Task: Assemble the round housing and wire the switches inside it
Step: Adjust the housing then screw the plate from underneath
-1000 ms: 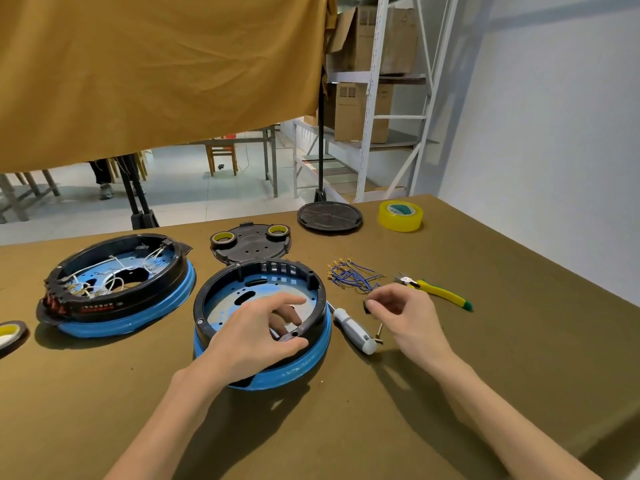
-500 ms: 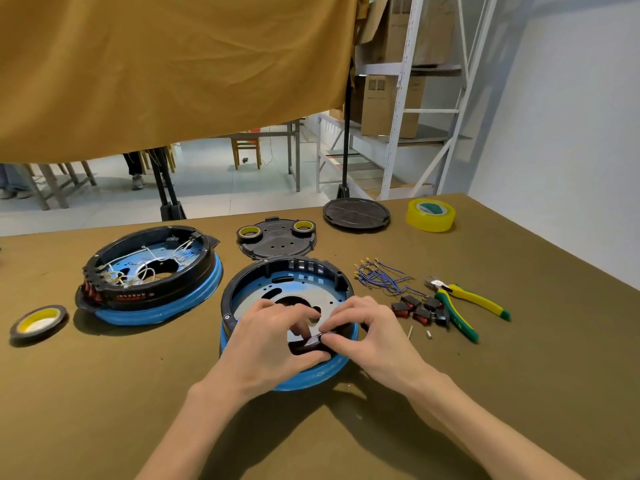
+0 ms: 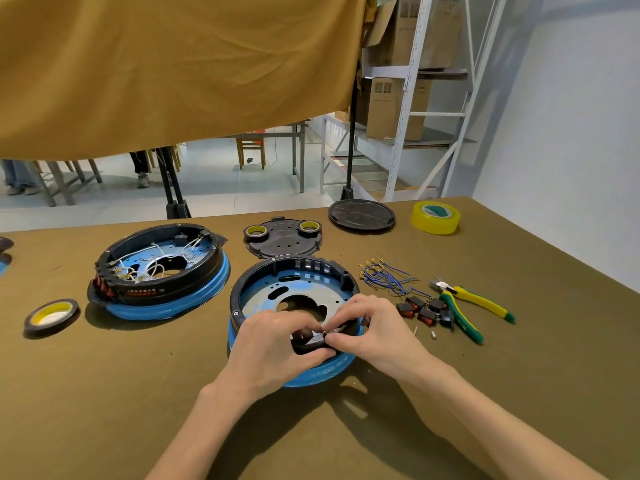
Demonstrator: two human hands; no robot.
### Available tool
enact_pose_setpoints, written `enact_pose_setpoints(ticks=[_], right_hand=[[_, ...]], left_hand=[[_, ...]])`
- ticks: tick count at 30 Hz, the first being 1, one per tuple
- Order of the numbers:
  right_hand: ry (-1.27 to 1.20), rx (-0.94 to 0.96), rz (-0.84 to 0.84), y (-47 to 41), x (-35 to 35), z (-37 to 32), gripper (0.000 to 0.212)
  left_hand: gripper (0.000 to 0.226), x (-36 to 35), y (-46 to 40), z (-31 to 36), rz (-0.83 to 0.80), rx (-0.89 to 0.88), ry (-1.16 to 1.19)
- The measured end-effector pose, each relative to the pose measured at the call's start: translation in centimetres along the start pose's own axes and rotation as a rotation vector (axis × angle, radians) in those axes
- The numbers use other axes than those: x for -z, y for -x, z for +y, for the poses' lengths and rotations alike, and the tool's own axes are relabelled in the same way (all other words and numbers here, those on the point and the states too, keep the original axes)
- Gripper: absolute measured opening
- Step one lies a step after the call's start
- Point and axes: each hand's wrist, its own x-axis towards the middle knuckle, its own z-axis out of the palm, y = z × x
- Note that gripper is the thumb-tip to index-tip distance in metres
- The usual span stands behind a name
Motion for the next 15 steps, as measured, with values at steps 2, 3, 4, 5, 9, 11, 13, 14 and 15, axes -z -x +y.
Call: enact_pose_setpoints(ticks=[2, 3, 4, 5, 9, 11, 13, 14, 15], right_hand=[[0.004, -0.001, -0.021, -0.1, 0.3, -0.2, 0.013], [0.007, 0.005, -0.031, -0.1, 0.4, -0.4, 0.014], [0.008, 0.013, -0.042, -0.2, 0.5, -0.5, 0.016], [0.002, 0.019, -0.054, -0.3, 0.6, -0.5, 0.017], [-0.018, 0.037, -0.082, -0.3, 1.0, -0.4, 0.014], [0.089, 0.117, -0.083, 0.0, 1.0, -0.1, 0.01], [0.198, 0.229, -0.082, 0.4, 0.9, 0.2, 0.01], [0.234, 0.267, -0.082, 0.5, 0.8, 0.3, 0.011], [0.267, 0.291, -0.081, 0.6, 0.8, 0.5, 0.013]], left_hand=[[0.044, -0.1, 0.0, -0.1, -0.003, 0.001, 0.003], [0.045, -0.1, 0.0, -0.1, 0.001, -0.002, 0.0], [0.044, -0.1, 0.0, -0.1, 0.006, -0.005, -0.004], [0.044, -0.1, 0.1, -0.1, 0.01, -0.006, -0.005], [0.046, -0.1, 0.2, -0.1, 0.028, -0.012, 0.004], [0.046, 0.0, 0.2, 0.0, 0.033, -0.025, 0.006], [0.044, 0.0, 0.1, 0.0, 0.038, -0.048, 0.007], [0.043, -0.1, 0.1, 0.0, 0.042, -0.057, 0.006], [0.041, -0.1, 0.1, 0.0, 0.048, -0.066, 0.0]])
